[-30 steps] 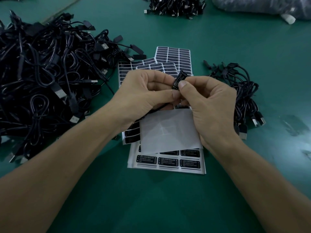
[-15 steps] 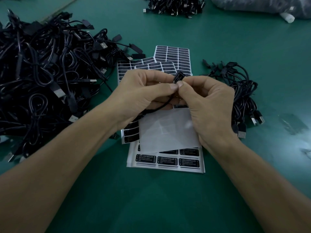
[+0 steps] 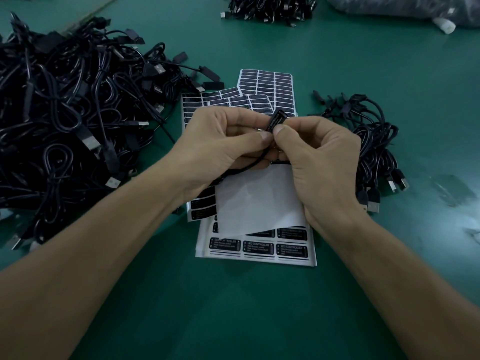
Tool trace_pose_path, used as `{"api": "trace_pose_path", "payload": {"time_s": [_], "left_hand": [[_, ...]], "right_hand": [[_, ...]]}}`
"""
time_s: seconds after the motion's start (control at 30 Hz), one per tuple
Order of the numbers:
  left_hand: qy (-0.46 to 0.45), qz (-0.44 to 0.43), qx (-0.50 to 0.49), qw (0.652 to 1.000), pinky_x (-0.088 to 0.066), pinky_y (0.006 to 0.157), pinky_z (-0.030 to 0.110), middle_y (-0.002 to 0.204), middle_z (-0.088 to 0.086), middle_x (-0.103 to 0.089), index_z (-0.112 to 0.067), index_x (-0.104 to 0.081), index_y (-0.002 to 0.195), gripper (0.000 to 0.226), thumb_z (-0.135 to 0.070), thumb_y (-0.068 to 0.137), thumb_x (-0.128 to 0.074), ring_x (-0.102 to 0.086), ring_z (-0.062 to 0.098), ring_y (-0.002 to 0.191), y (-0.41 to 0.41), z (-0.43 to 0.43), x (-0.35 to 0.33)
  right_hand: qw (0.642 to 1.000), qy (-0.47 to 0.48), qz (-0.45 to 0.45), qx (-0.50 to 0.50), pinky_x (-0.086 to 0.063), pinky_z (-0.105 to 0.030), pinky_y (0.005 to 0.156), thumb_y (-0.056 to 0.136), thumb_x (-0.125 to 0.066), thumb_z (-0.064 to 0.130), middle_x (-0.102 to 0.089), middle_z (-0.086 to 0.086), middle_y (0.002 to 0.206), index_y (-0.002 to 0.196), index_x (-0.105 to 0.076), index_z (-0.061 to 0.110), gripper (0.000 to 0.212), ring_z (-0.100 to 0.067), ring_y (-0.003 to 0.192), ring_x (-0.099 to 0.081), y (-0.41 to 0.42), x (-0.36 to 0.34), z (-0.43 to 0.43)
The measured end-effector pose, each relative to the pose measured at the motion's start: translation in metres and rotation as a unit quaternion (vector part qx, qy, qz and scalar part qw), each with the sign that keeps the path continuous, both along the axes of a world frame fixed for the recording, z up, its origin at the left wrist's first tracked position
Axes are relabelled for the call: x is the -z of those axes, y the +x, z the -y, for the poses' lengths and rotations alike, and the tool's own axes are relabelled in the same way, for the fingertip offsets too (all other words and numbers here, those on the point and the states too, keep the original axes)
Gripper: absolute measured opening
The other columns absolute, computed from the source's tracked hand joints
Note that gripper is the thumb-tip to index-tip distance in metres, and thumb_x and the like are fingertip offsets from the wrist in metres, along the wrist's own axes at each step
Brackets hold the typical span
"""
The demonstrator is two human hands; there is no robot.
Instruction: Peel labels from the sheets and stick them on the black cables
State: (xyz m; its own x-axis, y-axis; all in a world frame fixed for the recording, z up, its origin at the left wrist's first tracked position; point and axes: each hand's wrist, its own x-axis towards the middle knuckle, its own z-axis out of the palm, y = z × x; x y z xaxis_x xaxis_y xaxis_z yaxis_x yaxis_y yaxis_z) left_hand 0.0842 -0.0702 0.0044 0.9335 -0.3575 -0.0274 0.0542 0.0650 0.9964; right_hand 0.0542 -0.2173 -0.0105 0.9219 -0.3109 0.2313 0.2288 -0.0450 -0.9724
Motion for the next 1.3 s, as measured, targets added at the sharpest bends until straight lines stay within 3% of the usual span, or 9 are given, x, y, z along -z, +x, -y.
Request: {"api": "trace_pose_path", "payload": {"time_s": [0.3,0.47,0.6,0.67,0.8,0.93,1.07,1.17,1.3], "left_hand": [[-0.002,0.012,-0.008,1.000,-0.062,0.071,0.027,0.087,0.012,-0.078,-0.014,-0.077,0.091,0.017,0.001,0.089,-0.069,-0.076,0.019,0.077,-0.0032,0.0021,-0.0018],[0.014,0.040,-0.035,0.998,-0.060,0.064,0.025,0.079,0.008,-0.078,-0.022,-0.080,0.076,0.027,0.000,0.087,-0.072,-0.076,0.019,0.071,-0.0055,0.0045,-0.0013],[0.027,0.064,-0.050,0.996,-0.060,0.062,0.026,0.077,0.010,-0.077,-0.021,-0.078,0.079,0.024,0.002,0.086,-0.073,-0.075,0.020,0.067,-0.0056,0.0050,-0.0004],[0.036,0.072,-0.052,0.995,-0.060,0.061,0.025,0.077,0.009,-0.077,-0.017,-0.077,0.083,0.021,0.002,0.087,-0.072,-0.075,0.020,0.067,-0.0054,0.0046,-0.0001],[0.032,0.069,-0.054,0.996,-0.061,0.062,0.028,0.077,0.011,-0.076,-0.011,-0.074,0.087,0.016,0.004,0.087,-0.071,-0.075,0.020,0.067,-0.0046,0.0042,0.0010],[0.045,0.099,-0.043,0.993,-0.061,0.064,0.030,0.078,0.013,-0.076,-0.010,-0.075,0.090,0.015,0.003,0.089,-0.069,-0.075,0.023,0.069,-0.0048,0.0047,0.0020],[0.067,0.124,-0.057,0.988,-0.060,0.063,0.026,0.075,0.011,-0.075,-0.011,-0.076,0.089,0.015,0.002,0.089,-0.069,-0.072,0.017,0.066,-0.0032,0.0033,0.0018],[0.102,0.174,-0.063,0.977,-0.056,0.059,0.021,0.071,0.002,-0.074,-0.014,-0.073,0.086,0.010,-0.004,0.090,-0.072,-0.068,0.010,0.062,-0.0035,0.0022,-0.0002],[0.178,0.259,-0.062,0.947,-0.053,0.050,0.031,0.064,0.003,-0.069,-0.016,-0.074,0.085,0.007,-0.020,0.090,-0.075,-0.062,0.019,0.053,-0.0052,0.0018,-0.0017]], "right_hand": [[1.000,0.009,0.000,-0.004,-0.054,-0.019,0.063,0.083,-0.073,0.005,-0.072,0.003,0.069,0.076,-0.071,0.018,0.015,-0.008,0.063,-0.068,-0.0004,-0.0005,0.0005],[1.000,-0.018,0.014,-0.006,-0.052,-0.016,0.061,0.082,-0.075,0.008,-0.071,0.007,0.067,0.074,-0.069,0.020,0.016,-0.004,0.061,-0.066,-0.0016,-0.0002,0.0002],[0.999,-0.030,0.014,-0.004,-0.051,-0.015,0.059,0.081,-0.075,0.011,-0.070,0.009,0.067,0.074,-0.069,0.022,0.015,-0.002,0.061,-0.065,-0.0023,0.0001,0.0000],[1.000,-0.028,0.012,0.003,-0.052,-0.016,0.061,0.079,-0.077,0.014,-0.070,0.010,0.068,0.078,-0.067,0.021,0.012,-0.003,0.062,-0.065,-0.0018,0.0008,0.0007],[1.000,-0.006,-0.005,0.020,-0.053,-0.022,0.065,0.075,-0.082,0.017,-0.066,0.016,0.067,0.091,-0.052,0.019,0.034,-0.003,0.064,-0.064,0.0002,0.0017,0.0047],[1.000,-0.014,0.008,-0.009,-0.054,-0.017,0.065,0.083,-0.079,0.015,-0.072,0.012,0.076,0.104,-0.063,0.018,0.027,-0.004,0.069,-0.069,0.0003,0.0002,0.0039],[0.999,-0.039,0.021,-0.018,-0.052,-0.020,0.069,0.089,-0.075,0.021,-0.073,0.008,0.076,0.088,-0.074,0.022,0.002,-0.003,0.068,-0.064,0.0018,0.0000,0.0045],[0.998,-0.053,0.023,-0.018,-0.049,-0.018,0.067,0.093,-0.070,0.022,-0.070,0.012,0.071,0.083,-0.073,0.025,0.011,0.002,0.065,-0.060,0.0019,-0.0003,0.0044],[0.997,-0.069,0.035,-0.021,-0.047,-0.015,0.065,0.099,-0.062,0.022,-0.065,0.015,0.065,0.080,-0.072,0.022,0.022,0.002,0.063,-0.057,0.0000,-0.0041,0.0037]]}}
